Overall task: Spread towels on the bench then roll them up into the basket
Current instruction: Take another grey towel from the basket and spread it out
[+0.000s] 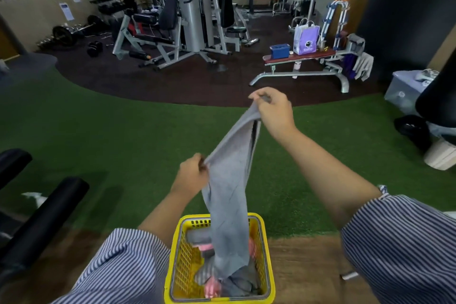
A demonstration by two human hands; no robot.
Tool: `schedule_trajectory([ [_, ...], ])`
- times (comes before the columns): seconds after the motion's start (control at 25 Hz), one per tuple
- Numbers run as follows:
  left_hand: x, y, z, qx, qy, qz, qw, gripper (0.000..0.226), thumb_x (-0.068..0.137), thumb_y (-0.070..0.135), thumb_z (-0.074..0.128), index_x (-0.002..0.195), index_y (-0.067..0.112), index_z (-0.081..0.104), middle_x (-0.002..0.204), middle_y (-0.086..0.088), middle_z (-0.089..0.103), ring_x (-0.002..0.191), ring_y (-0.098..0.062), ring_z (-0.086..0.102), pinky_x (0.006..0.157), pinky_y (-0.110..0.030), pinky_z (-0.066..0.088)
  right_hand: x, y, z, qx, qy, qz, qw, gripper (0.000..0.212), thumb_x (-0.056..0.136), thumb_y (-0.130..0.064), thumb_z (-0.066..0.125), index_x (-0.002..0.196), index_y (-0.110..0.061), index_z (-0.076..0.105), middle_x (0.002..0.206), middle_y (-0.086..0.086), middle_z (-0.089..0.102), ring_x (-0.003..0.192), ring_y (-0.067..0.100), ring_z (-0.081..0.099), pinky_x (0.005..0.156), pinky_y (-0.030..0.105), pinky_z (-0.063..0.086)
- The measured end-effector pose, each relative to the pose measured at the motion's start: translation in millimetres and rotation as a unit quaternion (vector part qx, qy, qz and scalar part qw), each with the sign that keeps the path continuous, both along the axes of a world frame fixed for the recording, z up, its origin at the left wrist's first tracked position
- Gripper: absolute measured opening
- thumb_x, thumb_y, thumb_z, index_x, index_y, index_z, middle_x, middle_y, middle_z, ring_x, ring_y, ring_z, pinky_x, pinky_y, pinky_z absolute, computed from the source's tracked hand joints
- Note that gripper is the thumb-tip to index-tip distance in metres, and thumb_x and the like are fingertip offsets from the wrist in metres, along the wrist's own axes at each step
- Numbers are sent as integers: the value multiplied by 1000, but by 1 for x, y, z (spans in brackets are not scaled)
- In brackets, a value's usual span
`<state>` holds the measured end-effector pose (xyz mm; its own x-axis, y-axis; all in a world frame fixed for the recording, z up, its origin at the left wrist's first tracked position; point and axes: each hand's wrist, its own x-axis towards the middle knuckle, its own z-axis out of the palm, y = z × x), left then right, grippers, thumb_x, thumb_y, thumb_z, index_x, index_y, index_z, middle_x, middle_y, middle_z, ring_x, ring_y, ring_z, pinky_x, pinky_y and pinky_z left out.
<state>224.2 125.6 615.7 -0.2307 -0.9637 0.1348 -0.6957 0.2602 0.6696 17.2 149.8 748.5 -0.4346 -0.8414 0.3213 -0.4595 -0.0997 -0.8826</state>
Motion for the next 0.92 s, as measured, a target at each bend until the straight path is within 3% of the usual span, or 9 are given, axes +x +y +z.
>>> schedule_trajectory([
  [0.08, -1, -2, 10, -53, 56, -5, 997, 17, 93, 11, 51, 78, 4, 49, 62, 0, 47, 56, -15, 41, 56, -30, 30, -14, 6, -4, 97, 117, -15, 988, 18, 86, -24, 54, 96, -17, 68, 104, 5, 66, 101, 22, 60, 89, 33, 48],
  [0.2, -20, 6, 35, -155, 45, -117, 980, 11, 89, 13, 46, 78, 14, 46, 64, 7, 41, 58, -14, 39, 58, -32, 33, 6, 18, -29, 356, 371, 84, 853, 46, 75, -50, 59, 118, -33, 58, 137, 11, 38, 126, 37, 38, 102, 49, 34],
  [0.28, -29, 11, 39, -183, -4, -181, 966, 10, 85, 18, 45, 89, 15, 54, 77, 4, 50, 70, -19, 49, 62, -33, 40, 24, 23, -52, 362, 443, 115, 812, 44, 77, -47, 60, 116, -28, 57, 132, 10, 42, 123, 35, 40, 98, 50, 34],
  [0.4, -23, 10, 41, -193, -21, -205, 959, 14, 86, 26, 48, 92, 18, 57, 77, 10, 49, 73, -20, 53, 60, -34, 43, 24, 24, -66, 305, 336, 86, 887, 12, 84, -19, 54, 94, -17, 61, 99, 11, 61, 97, 33, 61, 74, 36, 48],
  [0.52, 1, 2, 28, -138, -73, -169, 973, 8, 82, 32, 53, 86, 25, 54, 71, 6, 55, 69, -24, 58, 57, -34, 46, 10, 24, -54, 264, 268, 49, 925, 28, 81, 5, 41, 97, -5, 62, 91, 17, 62, 85, 35, 62, 66, 36, 51],
  [0.64, 19, 3, 13, -36, -166, -64, 983, 6, 86, 23, 51, 82, 19, 49, 77, -9, 63, 77, -36, 63, 58, -32, 45, -17, 36, -24, 179, 219, -38, 958, 30, 77, 9, 38, 95, 1, 60, 86, 19, 61, 78, 33, 61, 61, 33, 49],
  [0.72, 15, 5, 17, -51, -224, -5, 973, 9, 90, 26, 48, 87, 18, 52, 85, -10, 66, 84, -36, 64, 64, -31, 46, -44, 51, -6, 100, 163, -116, 975, 31, 74, 10, 38, 94, -1, 59, 82, 17, 60, 72, 30, 62, 60, 36, 52],
  [0.8, -3, 4, 34, -74, -179, 3, 981, 12, 92, 24, 44, 99, 19, 53, 88, -12, 67, 84, -37, 64, 68, -35, 48, -74, 73, 5, 18, 119, -191, 974, 29, 72, 10, 38, 91, -3, 56, 77, 15, 58, 65, 29, 60, 58, 37, 52],
  [0.92, -42, 4, 53, -74, 41, -21, 996, 13, 94, 10, 36, 98, 14, 48, 67, -12, 57, 68, -36, 62, 62, -44, 52, -118, 111, 0, 50, 204, -240, 948, 14, 73, 9, 41, 77, -3, 48, 69, 16, 53, 63, 31, 52, 55, 39, 46],
])
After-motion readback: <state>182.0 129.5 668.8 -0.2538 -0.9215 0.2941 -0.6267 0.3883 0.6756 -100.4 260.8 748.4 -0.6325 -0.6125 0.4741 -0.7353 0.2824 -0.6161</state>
